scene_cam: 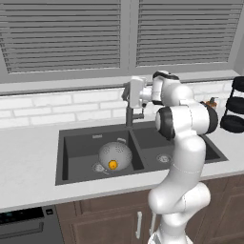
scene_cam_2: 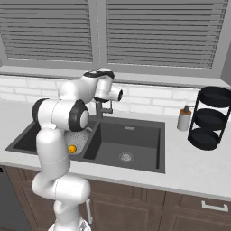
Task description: Put the colander in the sink, put the tangerine in the colander, and turn on the sink faucet and pour water over the colander.
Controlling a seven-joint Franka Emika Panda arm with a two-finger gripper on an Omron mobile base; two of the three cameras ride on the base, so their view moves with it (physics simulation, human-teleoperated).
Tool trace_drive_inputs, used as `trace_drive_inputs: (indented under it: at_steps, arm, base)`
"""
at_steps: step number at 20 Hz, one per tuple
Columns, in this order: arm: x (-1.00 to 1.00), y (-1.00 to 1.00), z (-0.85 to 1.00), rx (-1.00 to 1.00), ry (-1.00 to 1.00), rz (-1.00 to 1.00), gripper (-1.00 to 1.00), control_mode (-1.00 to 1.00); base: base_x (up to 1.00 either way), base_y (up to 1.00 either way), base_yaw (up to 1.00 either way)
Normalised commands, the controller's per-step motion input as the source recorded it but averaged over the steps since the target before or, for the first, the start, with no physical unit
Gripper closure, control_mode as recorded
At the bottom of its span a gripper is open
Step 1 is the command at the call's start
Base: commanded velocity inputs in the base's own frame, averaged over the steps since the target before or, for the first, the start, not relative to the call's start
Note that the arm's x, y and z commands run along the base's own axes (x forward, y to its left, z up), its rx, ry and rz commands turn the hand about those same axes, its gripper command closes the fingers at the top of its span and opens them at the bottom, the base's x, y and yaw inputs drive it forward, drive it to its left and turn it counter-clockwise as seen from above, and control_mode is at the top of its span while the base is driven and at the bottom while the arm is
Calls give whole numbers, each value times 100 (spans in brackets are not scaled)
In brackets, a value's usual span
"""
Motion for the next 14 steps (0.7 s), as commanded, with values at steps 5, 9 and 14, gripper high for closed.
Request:
trace_drive_inputs:
  at_steps: [5, 9, 14]
  arm:
    - [22, 18, -15, -1, 0, -4, -100, -100]
    - [26, 20, -12, -1, -1, -6, -100, -100]
    - [30, 24, -9, -1, -2, -9, -100, -100]
  base:
    - [0, 0, 0]
    - [0, 0, 0]
    - [0, 0, 0]
